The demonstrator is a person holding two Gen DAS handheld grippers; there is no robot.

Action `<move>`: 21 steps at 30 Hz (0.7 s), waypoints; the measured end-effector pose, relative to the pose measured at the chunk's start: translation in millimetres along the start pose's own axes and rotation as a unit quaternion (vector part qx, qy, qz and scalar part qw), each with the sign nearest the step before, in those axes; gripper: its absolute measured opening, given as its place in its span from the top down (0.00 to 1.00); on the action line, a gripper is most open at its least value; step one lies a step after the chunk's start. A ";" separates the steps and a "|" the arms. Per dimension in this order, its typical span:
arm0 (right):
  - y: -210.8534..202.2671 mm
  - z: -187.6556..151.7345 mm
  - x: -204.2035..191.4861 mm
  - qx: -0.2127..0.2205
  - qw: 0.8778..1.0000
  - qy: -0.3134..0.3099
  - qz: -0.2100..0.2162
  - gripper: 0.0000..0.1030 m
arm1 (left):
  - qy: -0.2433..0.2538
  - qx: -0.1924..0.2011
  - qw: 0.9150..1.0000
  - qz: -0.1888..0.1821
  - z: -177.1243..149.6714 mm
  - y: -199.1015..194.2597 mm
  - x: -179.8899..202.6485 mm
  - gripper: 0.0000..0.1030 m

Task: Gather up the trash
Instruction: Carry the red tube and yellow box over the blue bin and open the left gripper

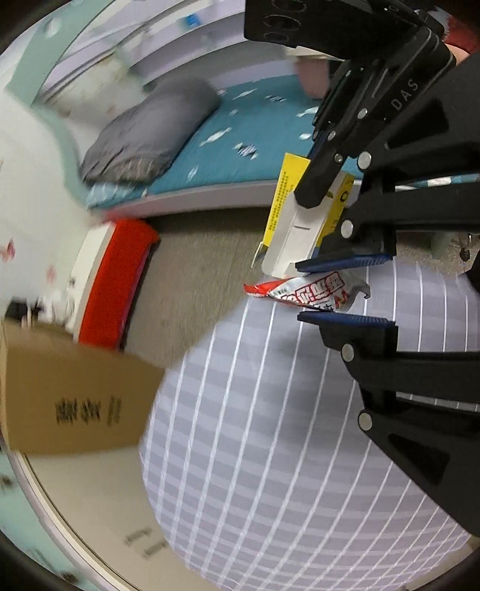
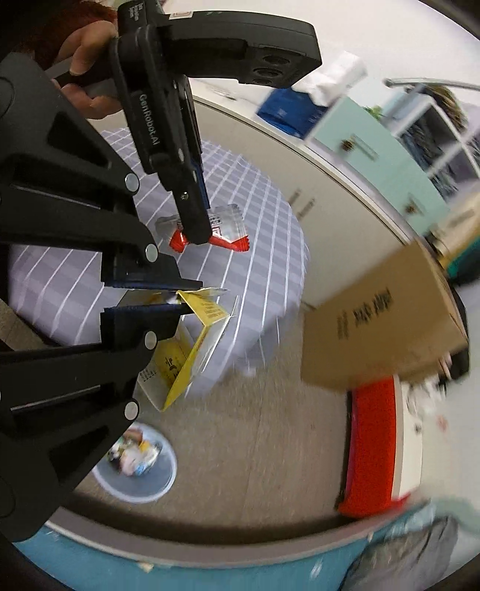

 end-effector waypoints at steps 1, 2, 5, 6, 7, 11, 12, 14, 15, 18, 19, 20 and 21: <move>-13.4 -6.8 14.9 0.007 1.000 0.012 -0.006 0.93 | 0.014 -0.001 1.000 0.000 -2.5 3.9 23.7 0.80; -22.2 -11.5 24.1 0.012 1.000 0.018 -0.011 0.93 | 0.024 -0.002 1.000 0.000 -4.3 6.9 39.8 0.80; -59.0 -31.0 64.7 0.034 0.998 0.045 -0.031 0.93 | 0.056 -0.006 0.998 -0.002 -11.0 17.5 92.2 0.80; -68.6 -36.2 75.5 0.040 0.997 0.053 -0.036 0.93 | 0.064 -0.008 0.998 -0.001 -13.2 20.3 104.4 0.80; -80.9 -42.9 90.3 0.048 0.996 0.065 -0.042 0.93 | 0.076 -0.011 0.997 -0.001 -15.9 25.2 121.6 0.80; -113.0 -63.2 128.1 0.071 0.991 0.100 -0.051 0.93 | 0.111 -0.030 0.993 0.003 -25.0 43.9 168.7 0.80; -119.6 -67.4 136.3 0.075 0.990 0.106 -0.054 0.93 | 0.117 -0.033 0.993 0.004 -26.6 47.3 176.5 0.80; -132.6 -76.8 152.0 0.084 0.988 0.119 -0.058 0.93 | 0.133 -0.039 0.990 0.007 -28.6 55.9 195.1 0.80; -136.5 -79.7 157.5 0.086 0.987 0.125 -0.058 0.93 | 0.139 -0.043 0.989 0.008 -30.2 59.0 202.2 0.80; -146.1 -87.9 173.4 0.094 0.984 0.142 -0.058 0.93 | 0.156 -0.053 0.986 0.015 -32.4 69.0 219.4 0.80; -147.6 -89.5 176.6 0.095 0.983 0.146 -0.059 0.93 | 0.159 -0.059 0.985 0.016 -31.7 73.6 225.1 0.80; -150.2 -90.2 180.5 0.097 0.982 0.149 -0.060 0.93 | 0.160 -0.062 0.985 0.019 -30.8 76.7 227.7 0.80; -151.8 -90.9 183.7 0.098 0.982 0.152 -0.060 0.93 | 0.161 -0.064 0.985 0.021 -29.2 79.5 229.6 0.80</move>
Point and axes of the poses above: each gripper's, at about its wrist camera, not at the fingertips, and y roughly the way its jaws point, x to its right, z to its top, the point moved 8 cm from there along y, roughly the way its jaws point, and after that the axes turned 14 degrees about -x, right-handed, at the moved point
